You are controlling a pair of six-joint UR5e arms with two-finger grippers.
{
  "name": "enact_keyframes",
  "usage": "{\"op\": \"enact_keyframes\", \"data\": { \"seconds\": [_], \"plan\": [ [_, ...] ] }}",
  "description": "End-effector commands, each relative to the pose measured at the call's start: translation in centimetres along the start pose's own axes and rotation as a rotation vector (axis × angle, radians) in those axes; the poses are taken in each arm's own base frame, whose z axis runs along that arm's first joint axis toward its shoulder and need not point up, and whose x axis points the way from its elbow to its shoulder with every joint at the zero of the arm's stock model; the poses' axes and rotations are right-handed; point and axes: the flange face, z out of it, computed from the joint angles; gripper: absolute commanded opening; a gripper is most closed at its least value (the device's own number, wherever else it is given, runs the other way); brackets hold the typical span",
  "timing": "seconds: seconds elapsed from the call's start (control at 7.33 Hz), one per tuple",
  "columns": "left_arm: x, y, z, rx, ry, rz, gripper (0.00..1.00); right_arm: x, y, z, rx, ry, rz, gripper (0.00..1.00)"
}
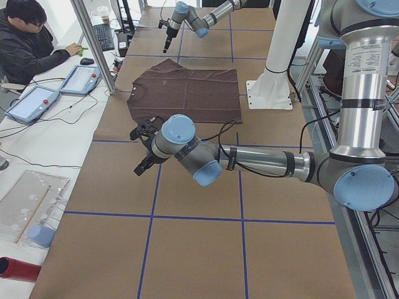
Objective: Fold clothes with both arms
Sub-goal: 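Move the right gripper to the sleeve nearest it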
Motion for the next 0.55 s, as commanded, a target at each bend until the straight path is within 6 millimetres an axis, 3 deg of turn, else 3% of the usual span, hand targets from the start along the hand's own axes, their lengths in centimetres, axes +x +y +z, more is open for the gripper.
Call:
{"op": "enact_keyframes", "data": {
  "seconds": [0.0,0.41],
  "plan": [
    [0.05,-0.04,-0.04,0.001,0.000,0.001,1.00,-0.16,1.37,2.27,-0.003,0.039,-0.004,0.70],
    [0.05,-0.04,-0.04,0.001,0.000,0.001,1.00,-1.00,2.35,3.00,0.000,0.046,-0.018,0.68]
  ]
}}
